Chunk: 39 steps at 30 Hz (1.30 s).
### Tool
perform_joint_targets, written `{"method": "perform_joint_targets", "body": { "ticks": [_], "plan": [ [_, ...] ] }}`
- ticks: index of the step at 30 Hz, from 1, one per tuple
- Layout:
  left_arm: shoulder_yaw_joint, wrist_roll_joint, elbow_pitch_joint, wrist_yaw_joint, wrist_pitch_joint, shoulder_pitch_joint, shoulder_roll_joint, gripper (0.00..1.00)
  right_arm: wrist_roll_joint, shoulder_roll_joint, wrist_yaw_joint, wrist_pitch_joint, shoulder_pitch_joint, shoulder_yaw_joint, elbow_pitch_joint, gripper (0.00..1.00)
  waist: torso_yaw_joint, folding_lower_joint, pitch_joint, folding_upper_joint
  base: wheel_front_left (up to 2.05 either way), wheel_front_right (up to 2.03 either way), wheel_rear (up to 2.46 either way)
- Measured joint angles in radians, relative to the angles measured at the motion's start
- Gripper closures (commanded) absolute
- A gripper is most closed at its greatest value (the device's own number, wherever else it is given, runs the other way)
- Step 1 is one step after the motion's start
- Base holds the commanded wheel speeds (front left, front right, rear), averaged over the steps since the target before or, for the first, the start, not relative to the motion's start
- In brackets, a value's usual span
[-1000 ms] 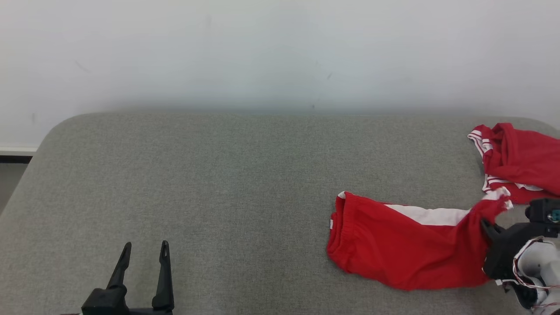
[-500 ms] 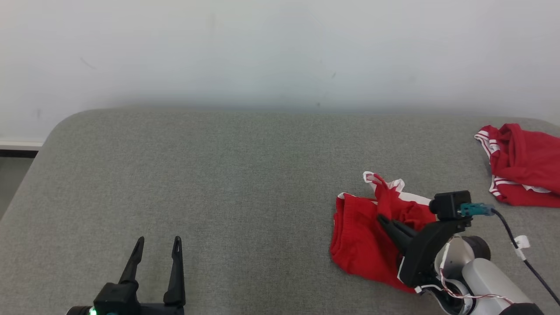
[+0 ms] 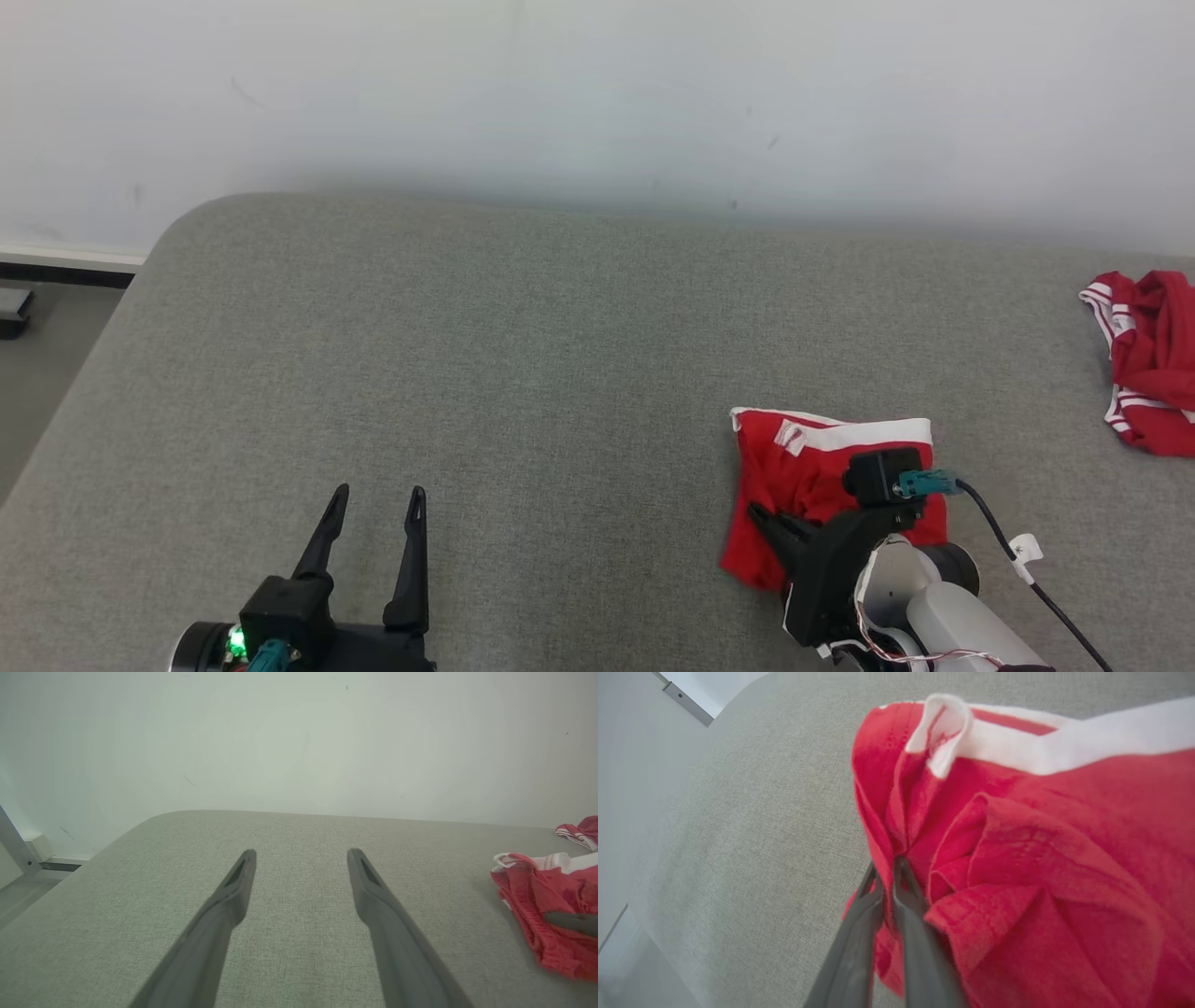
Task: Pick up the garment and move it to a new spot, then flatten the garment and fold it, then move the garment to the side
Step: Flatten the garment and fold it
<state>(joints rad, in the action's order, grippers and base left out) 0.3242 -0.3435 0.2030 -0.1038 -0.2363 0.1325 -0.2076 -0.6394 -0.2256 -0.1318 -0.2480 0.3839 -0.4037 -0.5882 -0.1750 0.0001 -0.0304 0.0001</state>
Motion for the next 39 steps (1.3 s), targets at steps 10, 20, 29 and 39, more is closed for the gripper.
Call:
{"method": "perform_joint_targets", "body": {
  "ticks": [10,20,29,39],
  "plan": [
    [-0.030,-0.011,0.007,-0.010,-0.009,-0.017,-0.027,0.00,-0.027,-0.090,0.000,0.114,-0.008,0.027,0.157,0.00,0.047,-0.0001,0.030,-0.0001,0.00,0.00,0.00],
    [-0.039,-0.019,-0.029,-0.028,-0.009,-0.042,-0.038,0.00,-0.028,-0.196,0.000,0.042,-0.117,0.119,0.253,0.00,0.081,-0.0002,0.035,-0.0001,0.00,0.00,0.00],
    [-0.017,-0.019,-0.029,-0.028,-0.009,-0.026,-0.027,0.00,0.015,-0.188,0.000,-0.021,-0.049,0.067,0.206,0.00,0.040,-0.0001,0.000,0.0000,0.00,0.00,0.00],
    [-0.012,-0.024,-0.004,-0.020,-0.014,-0.014,-0.018,0.00,0.005,-0.191,0.000,-0.033,0.009,-0.004,0.089,0.75,-0.021,0.0000,-0.019,-0.0001,0.00,0.00,0.00]
  ]
}}
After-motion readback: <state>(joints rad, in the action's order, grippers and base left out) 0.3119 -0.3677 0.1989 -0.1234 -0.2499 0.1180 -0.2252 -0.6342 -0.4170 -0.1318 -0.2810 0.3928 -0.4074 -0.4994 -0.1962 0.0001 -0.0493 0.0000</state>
